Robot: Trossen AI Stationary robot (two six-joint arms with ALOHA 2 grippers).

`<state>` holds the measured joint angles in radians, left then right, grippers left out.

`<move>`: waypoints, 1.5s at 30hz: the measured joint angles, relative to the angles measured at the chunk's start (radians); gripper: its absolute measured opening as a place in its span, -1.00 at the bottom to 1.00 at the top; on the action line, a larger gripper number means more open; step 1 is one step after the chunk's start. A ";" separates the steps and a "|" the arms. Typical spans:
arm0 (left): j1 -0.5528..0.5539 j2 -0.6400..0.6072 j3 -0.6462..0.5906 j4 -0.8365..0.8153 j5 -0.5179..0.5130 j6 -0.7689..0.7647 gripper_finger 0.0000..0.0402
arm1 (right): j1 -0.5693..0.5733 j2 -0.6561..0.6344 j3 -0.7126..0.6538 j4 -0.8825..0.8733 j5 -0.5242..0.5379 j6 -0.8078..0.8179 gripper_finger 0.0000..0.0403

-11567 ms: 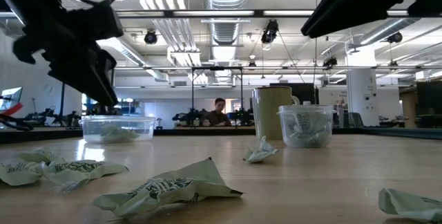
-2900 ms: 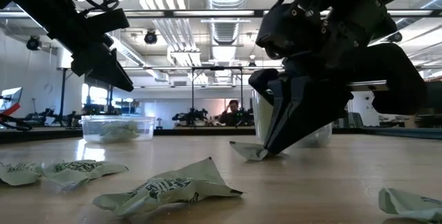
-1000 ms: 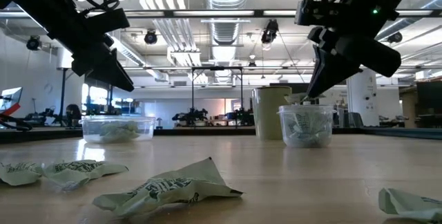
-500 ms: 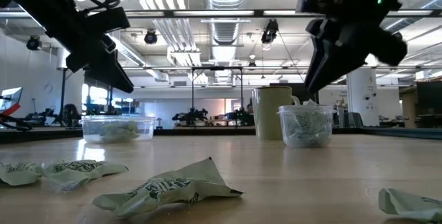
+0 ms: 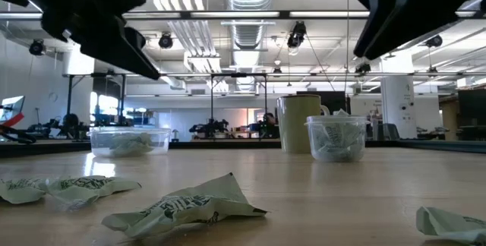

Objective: Pick and place Stevia / Truvia into bins
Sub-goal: Put the stevia packet into the left transparent container

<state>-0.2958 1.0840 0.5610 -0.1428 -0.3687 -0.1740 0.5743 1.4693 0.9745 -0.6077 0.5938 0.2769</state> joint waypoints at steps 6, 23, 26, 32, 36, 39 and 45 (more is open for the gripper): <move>-0.080 0.012 0.001 0.074 0.002 -0.001 -0.25 | 0.052 -0.002 0.000 0.001 0.000 0.018 -0.52; -0.362 0.345 0.091 0.262 0.003 -0.003 -0.25 | 0.081 -0.003 0.000 0.035 0.001 0.020 -0.64; -0.400 0.411 0.131 0.273 0.002 -0.004 -0.25 | 0.081 -0.003 0.000 0.038 0.001 0.020 -0.64; -0.463 0.524 0.204 0.268 0.003 -0.020 -0.25 | 0.080 -0.003 0.000 0.039 0.001 0.020 -0.61; -0.491 0.564 0.235 0.267 0.002 -0.030 -0.25 | 0.080 -0.002 0.000 0.041 0.001 0.020 -0.61; -0.506 0.581 0.239 0.266 0.002 -0.030 -0.25 | 0.080 -0.002 0.000 0.042 0.001 0.020 -0.64; -0.512 0.611 0.229 0.256 -0.023 -0.056 -0.25 | 0.080 -0.002 0.000 0.043 0.001 0.020 -0.66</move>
<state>-0.8082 1.6948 0.7902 0.1131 -0.3921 -0.2298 0.6548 1.4673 0.9745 -0.5646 0.5945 0.2970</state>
